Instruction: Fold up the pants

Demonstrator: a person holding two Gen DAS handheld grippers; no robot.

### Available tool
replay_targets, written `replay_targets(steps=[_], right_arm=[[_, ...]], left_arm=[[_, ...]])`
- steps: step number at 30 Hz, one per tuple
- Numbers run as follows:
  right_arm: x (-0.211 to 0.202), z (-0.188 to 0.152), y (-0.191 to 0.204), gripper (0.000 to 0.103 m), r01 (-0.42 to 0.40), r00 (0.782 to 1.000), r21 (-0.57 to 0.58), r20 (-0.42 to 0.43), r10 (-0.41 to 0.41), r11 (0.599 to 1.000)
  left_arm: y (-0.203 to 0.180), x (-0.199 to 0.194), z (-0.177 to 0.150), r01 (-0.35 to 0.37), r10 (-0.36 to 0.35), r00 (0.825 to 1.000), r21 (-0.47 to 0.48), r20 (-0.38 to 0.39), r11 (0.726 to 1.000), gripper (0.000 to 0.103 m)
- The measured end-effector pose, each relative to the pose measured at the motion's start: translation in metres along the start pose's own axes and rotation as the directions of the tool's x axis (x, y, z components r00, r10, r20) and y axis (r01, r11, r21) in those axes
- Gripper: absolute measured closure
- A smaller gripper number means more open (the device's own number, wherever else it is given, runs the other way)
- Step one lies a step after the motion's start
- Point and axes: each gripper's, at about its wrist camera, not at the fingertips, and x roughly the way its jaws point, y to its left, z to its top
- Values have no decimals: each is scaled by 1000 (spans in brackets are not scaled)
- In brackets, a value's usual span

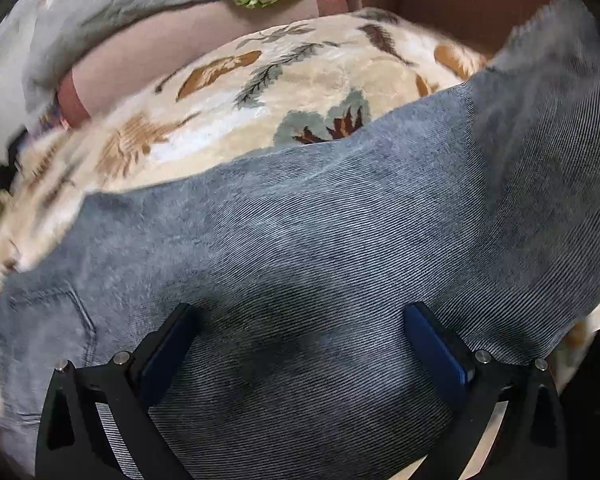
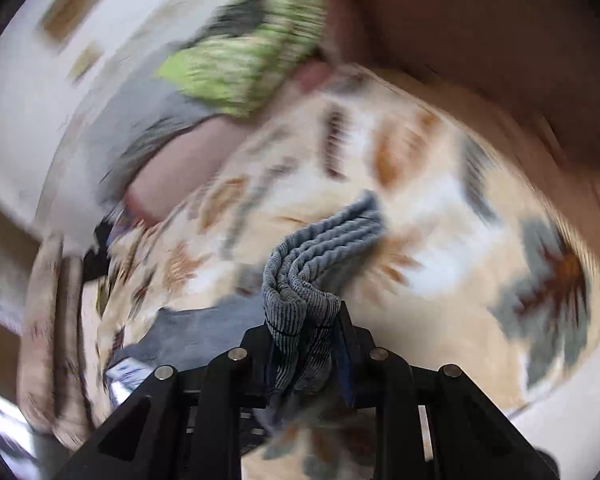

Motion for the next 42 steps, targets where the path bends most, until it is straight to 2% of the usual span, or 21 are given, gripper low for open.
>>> replay_targets(steps=[5, 7, 9, 10, 11, 12, 14, 15, 18, 22, 23, 25, 27, 29, 30, 34, 37, 39, 40, 41, 42], right_arm=[[8, -26, 113, 77, -73, 997, -270, -10, 74, 960], [24, -55, 151, 77, -118, 993, -358, -58, 104, 926], [49, -82, 169, 74, -170, 984, -364, -120, 135, 916], [67, -98, 172, 66, -199, 975, -347, -166, 148, 917], [93, -118, 174, 39, -242, 957, -332, -239, 167, 912], [118, -137, 171, 27, -255, 940, -321, -305, 155, 912], [149, -162, 161, 22, -222, 913, -295, -397, 92, 929], [142, -165, 156, 22, -238, 930, -294, -345, 130, 926], [115, -146, 129, 22, -325, 907, -126, -323, 271, 937], [85, -118, 69, 19, -324, 928, 80, -169, 333, 943], [88, -117, 52, 17, -325, 924, 137, -166, 346, 936], [112, -127, 26, 16, -269, 904, 238, -271, 330, 933], [115, -129, 8, 21, -310, 875, 300, -280, 394, 902], [106, -112, 7, 21, -313, 877, 288, -278, 391, 905], [101, -98, 8, 21, -310, 892, 245, -258, 370, 919], [118, -45, 8, 21, -264, 918, 152, -263, 297, 952], [159, -15, 15, 22, -243, 897, 104, -355, 264, 965], [185, -8, 20, 35, -228, 879, 76, -413, 239, 971], [201, -8, 24, 43, -216, 866, 56, -450, 218, 975], [216, -10, 26, 58, -206, 851, 36, -487, 197, 978], [225, -13, 26, 67, -185, 842, 8, -514, 163, 983]], left_arm=[[64, -51, -35, 44, -20, 993, -216, 113, 975, 0], [106, -71, -60, 27, 19, 990, -320, 141, 947, 0], [145, -89, -89, -6, 74, 987, -423, 145, 906, 0], [163, -98, -105, -30, 110, 984, -474, 140, 880, 0], [180, -104, -118, -57, 143, 981, -513, 130, 856, 0], [194, -107, -127, -84, 172, 978, -537, 114, 839, 0], [205, -110, -136, -112, 194, 977, -550, 92, 827, 1], [207, -111, -135, -109, 191, 977, -548, 95, 829, 1], [199, -117, -121, -81, 177, 975, -533, 132, 843, 1], [155, -130, -81, 11, 104, 963, -421, 249, 907, 1], [143, -135, -75, 27, 88, 959, -395, 269, 918, 1], [117, -128, -61, 31, 67, 960, -340, 272, 940, 1], [92, -97, -53, -22, 69, 983, -261, 173, 965, 1], [71, -46, -55, -104, 102, 995, -152, -18, 983, 1], [67, -36, -59, -122, 118, 992, -133, -36, 984, 2], [66, -73, -50, -67, 89, 990, -191, 109, 979, 2], [48, -88, -36, 10, 18, 980, -140, 198, 990, 2], [32, -71, -35, 6, 5, 988, -73, 155, 997, 2], [25, -45, -38, -53, 55, 996, -31, 68, 998, 2], [23, -25, -42, -75, 75, 997, -18, -1, 997, 1], [24, -24, -49, -76, 77, 995, -27, 68, 997, 0]])
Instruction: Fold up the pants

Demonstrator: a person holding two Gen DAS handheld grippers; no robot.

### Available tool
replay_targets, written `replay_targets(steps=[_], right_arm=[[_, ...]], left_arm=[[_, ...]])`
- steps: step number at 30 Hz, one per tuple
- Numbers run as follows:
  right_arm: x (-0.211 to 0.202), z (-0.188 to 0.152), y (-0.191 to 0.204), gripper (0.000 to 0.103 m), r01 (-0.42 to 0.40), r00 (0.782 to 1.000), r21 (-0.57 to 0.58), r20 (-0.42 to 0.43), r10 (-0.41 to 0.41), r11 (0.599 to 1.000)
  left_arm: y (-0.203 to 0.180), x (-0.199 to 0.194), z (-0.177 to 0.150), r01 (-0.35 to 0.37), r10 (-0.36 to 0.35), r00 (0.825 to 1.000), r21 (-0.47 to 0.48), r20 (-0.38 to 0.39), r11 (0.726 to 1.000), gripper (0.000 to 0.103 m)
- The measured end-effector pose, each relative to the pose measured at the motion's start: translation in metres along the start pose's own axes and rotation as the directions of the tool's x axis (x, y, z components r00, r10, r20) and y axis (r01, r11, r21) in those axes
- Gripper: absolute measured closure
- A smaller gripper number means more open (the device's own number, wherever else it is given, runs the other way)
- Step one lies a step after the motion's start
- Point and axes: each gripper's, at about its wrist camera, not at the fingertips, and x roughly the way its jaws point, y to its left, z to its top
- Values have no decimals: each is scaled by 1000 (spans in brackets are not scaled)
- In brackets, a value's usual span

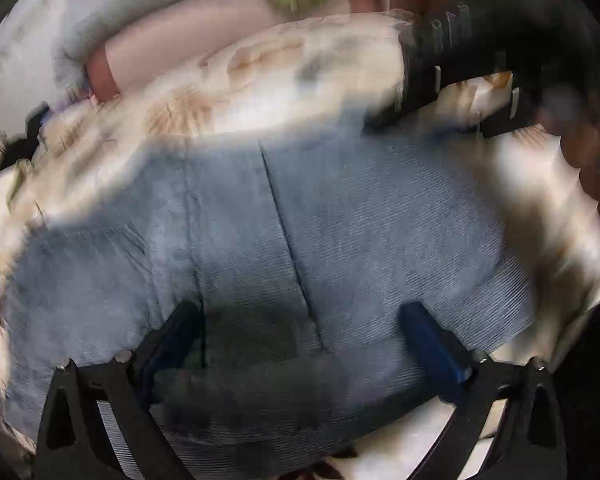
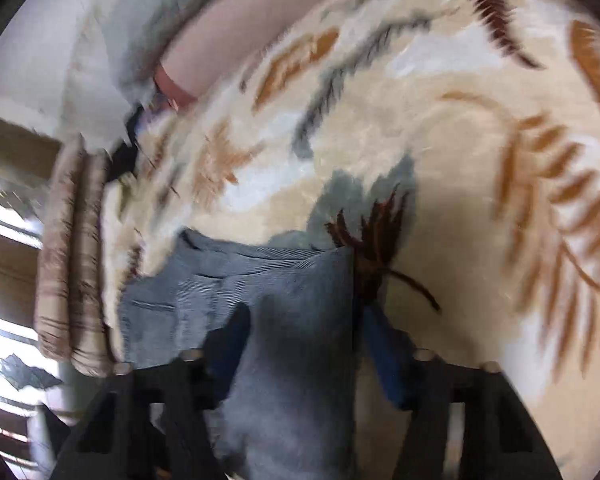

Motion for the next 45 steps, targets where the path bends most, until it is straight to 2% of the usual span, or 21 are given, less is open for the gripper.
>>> replay_targets(steps=[3, 5, 7, 10, 11, 13, 16, 19, 21, 22, 23, 24, 26, 27, 29, 31, 34, 39, 41, 43, 45], right_arm=[[-15, 2, 21, 87, 50, 995, -89, 93, -42, 995], [-17, 1, 32, 87, 99, 987, -128, 136, -82, 987], [13, 0, 21, 84, 188, 982, -140, 62, -181, 972], [-1, -2, 8, 75, 104, 989, -61, 111, -96, 993], [-12, -5, 7, 61, 111, 985, -33, 139, -106, 993], [-41, -16, 11, 51, 108, 972, -16, 212, -102, 994], [-67, -49, 19, 51, -48, 974, -20, 219, 52, 999], [-63, -93, 11, 51, -263, 950, 50, 190, 249, 964], [-39, -113, -7, 50, -293, 952, 124, 133, 277, 948], [-17, -123, -20, 49, -231, 972, 177, 78, 221, 957], [-13, -129, -30, 68, -237, 970, 202, 104, 220, 950], [-18, -127, -34, 72, -261, 964, 235, 107, 242, 936], [-34, -119, -23, 69, -226, 972, 208, 118, 205, 952], [-47, -110, -9, 67, -186, 977, 144, 137, 166, 972], [-59, -92, 5, 53, -203, 970, 102, 160, 185, 974], [-68, -73, 14, 49, -211, 963, 85, 189, 192, 974], [-55, -36, 27, 49, -204, 963, 67, 194, 188, 977], [11, 10, -8, 50, -148, 984, 168, 128, 128, 975], [8, 10, -14, 54, -201, 970, 187, 172, 169, 962], [-7, 2, -1, 53, -158, 978, 145, 163, 134, 977], [-23, -11, 7, 53, -175, 974, 119, 166, 154, 977]], left_arm=[[3, -2, -2, 9, -9, 1000, 7, 11, 1000, 0], [4, 2, -1, 16, -16, 1000, 4, 21, 1000, 0], [2, 2, -1, 10, -10, 1000, 11, 22, 1000, 0], [2, 3, -1, 29, -29, 999, 11, 21, 1000, 0], [3, 2, -2, 38, -39, 999, 11, 18, 999, 0], [10, -6, 2, 67, -67, 997, -6, 24, 998, 0], [30, -38, 0, 74, -65, 991, -71, 116, 995, 0], [61, -59, -4, 53, -25, 987, -174, 160, 983, 0], [75, -45, -10, 56, -34, 995, -237, 97, 970, 0], [76, -27, -13, 44, -41, 999, -234, 19, 971, 0], [72, -2, -16, 20, -38, 995, -189, -92, 982, 0], [66, -4, -17, 1, -6, 999, -135, -38, 991, 0], [62, -16, -11, -23, 21, 1000, -119, -23, 993, 0], [63, -26, -7, -2, 4, 1000, -140, 13, 990, 0], [64, -41, -3, 30, -16, 996, -156, 91, 987, 0], [60, -36, 0, 16, -7, 997, -132, 70, 991, 0], [56, 0, -10, -16, 11, 998, -95, -58, 995, 0], [61, 3, -13, 4, -5, 1000, -117, -8, 993, 0], [59, -1, -17, 12, -12, 1000, -118, -4, 993, 0], [61, 2, -18, 13, -13, 1000, -116, 3, 993, 0], [59, 1, -21, 14, -13, 1000, -115, 8, 993, 0]])
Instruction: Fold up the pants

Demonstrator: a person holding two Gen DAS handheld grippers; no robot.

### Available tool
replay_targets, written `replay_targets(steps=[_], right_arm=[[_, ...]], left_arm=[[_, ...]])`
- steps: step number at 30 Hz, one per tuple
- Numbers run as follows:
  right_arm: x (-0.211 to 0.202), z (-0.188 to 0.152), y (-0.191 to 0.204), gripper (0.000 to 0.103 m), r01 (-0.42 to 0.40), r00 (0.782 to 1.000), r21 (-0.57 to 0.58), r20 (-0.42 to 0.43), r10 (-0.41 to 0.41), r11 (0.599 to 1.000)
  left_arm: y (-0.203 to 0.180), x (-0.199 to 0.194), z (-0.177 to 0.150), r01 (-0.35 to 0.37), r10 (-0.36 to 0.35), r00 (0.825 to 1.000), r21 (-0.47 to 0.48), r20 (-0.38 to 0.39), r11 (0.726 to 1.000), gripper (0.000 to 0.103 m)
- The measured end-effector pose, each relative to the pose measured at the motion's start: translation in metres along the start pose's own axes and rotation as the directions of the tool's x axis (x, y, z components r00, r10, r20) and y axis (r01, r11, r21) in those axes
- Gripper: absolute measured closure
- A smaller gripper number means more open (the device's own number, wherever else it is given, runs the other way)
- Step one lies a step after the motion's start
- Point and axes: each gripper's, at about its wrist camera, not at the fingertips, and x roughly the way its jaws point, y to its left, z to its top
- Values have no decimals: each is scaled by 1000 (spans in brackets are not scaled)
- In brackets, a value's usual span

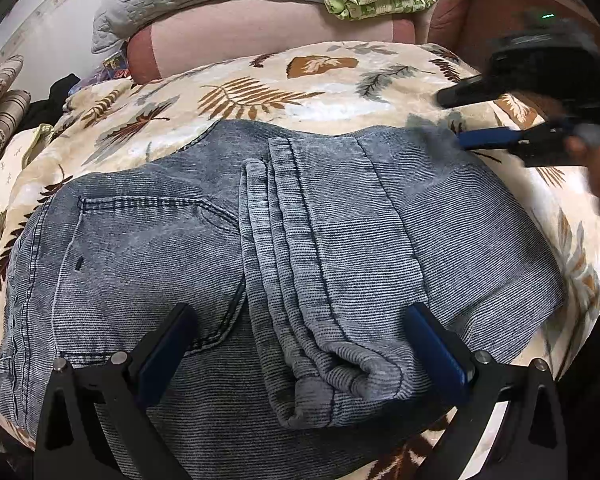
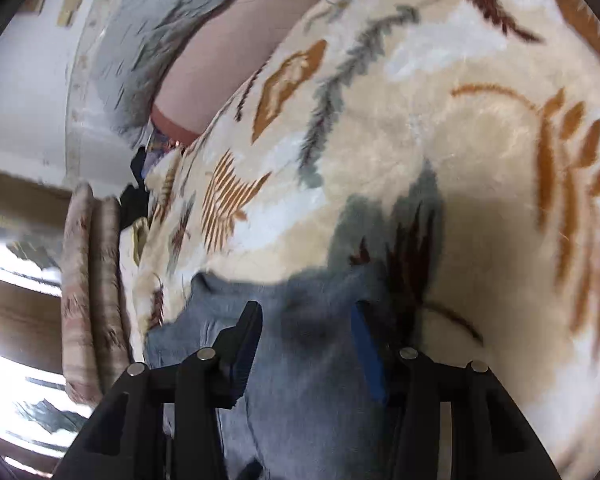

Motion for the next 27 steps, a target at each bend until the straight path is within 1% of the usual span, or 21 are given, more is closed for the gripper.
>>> replay_targets(steps=[3, 4, 5, 6, 7, 8, 9, 10, 11, 12, 14, 16, 17, 18, 20, 21, 23, 24, 25, 26, 27], right_arm=[[-30, -31, 6, 52, -57, 998, -9, 17, 57, 998], [-38, -44, 4, 49, -88, 996, 8, 24, 87, 996], [-42, -57, -1, 45, -100, 995, 25, 24, 99, 995], [-42, -68, -8, 43, -95, 995, 42, 25, 94, 995], [-35, -78, -17, 39, -70, 998, 56, 13, 69, 996], [-23, -85, -27, 37, -18, 999, 72, -28, 21, 997], [-17, -90, -35, 38, -19, 999, 87, -45, 23, 996], [-23, -93, -39, 43, -47, 999, 96, -7, 48, 994], [-30, -94, -37, 43, -56, 998, 108, -1, 57, 993], [-37, -95, -32, 43, -60, 998, 98, 10, 59, 993], [-47, -99, -21, 43, -67, 997, 46, 31, 66, 997], [-46, -105, -17, 41, -87, 996, 20, 24, 86, 996], [-35, -109, -21, 37, -52, 999, 15, -4, 52, 999], [-24, -111, -25, 37, -17, 999, 25, -39, 18, 1000], [-23, -112, -33, 38, -48, 998, 52, -34, 50, 998], [-28, -108, -30, 38, -43, 998, 57, -45, 46, 997], [-40, -98, -15, 38, -31, 999, 7, -26, 31, 999], [-43, -90, -7, 38, -28, 999, -23, -17, 28, 999], [-44, -80, 0, 38, -33, 999, -39, -9, 33, 999], [-47, -71, 5, 38, -38, 999, -43, -3, 38, 998], [-46, -58, 10, 38, -37, 999, -45, 2, 37, 998]], left_arm=[[-2, -5, 0, 3, -3, 1000, 0, 3, 1000, 0], [-2, -5, 1, 3, -3, 1000, -1, 1, 1000, 0], [-2, -4, 2, 6, -6, 1000, -2, -2, 1000, 0], [-1, -4, 3, 11, -11, 1000, -4, -7, 1000, 0], [1, -2, 6, 14, -14, 1000, -8, -13, 1000, 0], [3, -3, 9, 17, -18, 1000, -21, -23, 1000, 0], [6, -8, 12, 14, -14, 1000, -45, -18, 999, 0], [8, -14, 14, 9, -9, 1000, -62, 3, 998, 0], [12, -25, 15, 11, -8, 999, -79, 45, 997, 0], [15, -33, 16, 10, -3, 997, -93, 73, 996, 0], [17, -38, 16, 9, 0, 996, -109, 84, 994, 0], [15, -29, 13, -9, 13, 999, -96, 40, 995, 0], [12, -17, 11, -32, 32, 999, -82, -10, 996, 0], [9, -3, 8, -41, 37, 997, -62, -70, 997, 0], [6, -2, 5, -52, 50, 998, -41, -30, 998, 0], [7, -6, 6, -46, 44, 998, -42, -45, 998, 0], [12, -17, 9, -30, 30, 1000, -80, -4, 996, 0], [12, -25, 11, -22, 24, 999, -85, 33, 996, 0], [11, -27, 11, -21, 25, 999, -80, 47, 997, 0], [10, -27, 12, -21, 25, 998, -68, 56, 997, 0], [8, -21, 11, -24, 26, 999, -48, 36, 999, 0]])
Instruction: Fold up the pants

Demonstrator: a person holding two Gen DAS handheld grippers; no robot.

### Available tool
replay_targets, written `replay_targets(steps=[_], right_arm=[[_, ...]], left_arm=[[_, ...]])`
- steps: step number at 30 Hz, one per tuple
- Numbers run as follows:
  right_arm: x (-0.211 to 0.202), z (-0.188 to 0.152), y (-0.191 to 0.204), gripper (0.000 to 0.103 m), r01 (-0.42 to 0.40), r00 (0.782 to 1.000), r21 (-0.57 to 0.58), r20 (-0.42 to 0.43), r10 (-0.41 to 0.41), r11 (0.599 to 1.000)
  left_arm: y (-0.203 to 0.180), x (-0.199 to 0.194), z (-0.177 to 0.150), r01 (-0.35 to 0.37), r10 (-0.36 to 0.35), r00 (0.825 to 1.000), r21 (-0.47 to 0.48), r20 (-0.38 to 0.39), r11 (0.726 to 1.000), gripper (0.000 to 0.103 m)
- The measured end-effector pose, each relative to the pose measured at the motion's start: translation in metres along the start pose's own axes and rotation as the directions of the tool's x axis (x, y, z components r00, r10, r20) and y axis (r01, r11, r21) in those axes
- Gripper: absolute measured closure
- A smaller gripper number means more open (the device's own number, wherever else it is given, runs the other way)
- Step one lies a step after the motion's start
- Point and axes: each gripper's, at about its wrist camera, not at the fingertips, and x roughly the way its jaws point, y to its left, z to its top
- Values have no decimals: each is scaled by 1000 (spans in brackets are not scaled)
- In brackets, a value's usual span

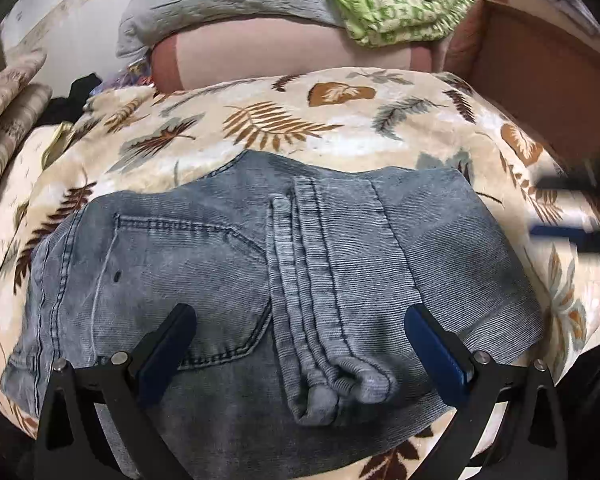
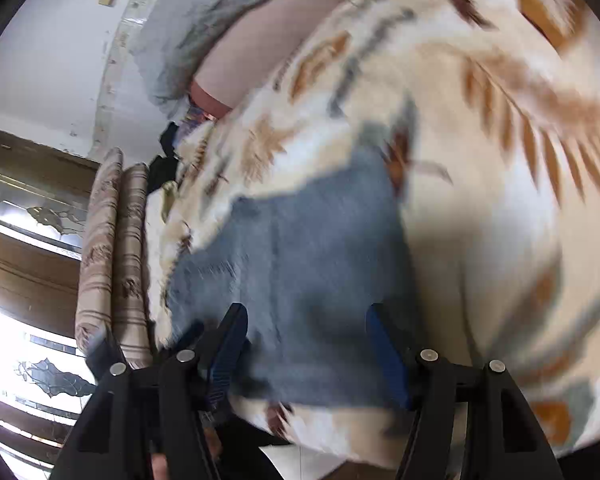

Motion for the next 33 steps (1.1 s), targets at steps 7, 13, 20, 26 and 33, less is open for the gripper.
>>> replay_targets(steps=[7, 13, 20, 26, 33], right_arm=[[74, 70, -27, 37, 94, 994, 54, -55, -91, 994], [49, 59, -5, 37, 90, 996, 5, -30, -89, 996], [36, -18, 6, 30, 64, 993, -90, -94, -72, 994], [29, -44, 34, 31, 179, 981, -216, -32, -190, 960], [67, -70, 58, 28, -18, 989, -212, -148, -14, 977]], left_arm=[[-3, 18, -10, -6, 6, 1000, 16, -11, 1000, 0], [1, 16, -9, 22, -22, 1000, 3, -10, 1000, 0], [39, -20, -3, 46, -39, 998, -158, 46, 986, 0], [82, -52, -16, -30, 42, 998, -282, 37, 959, 0], [116, -69, -39, -84, 98, 995, -373, 18, 924, 0]])
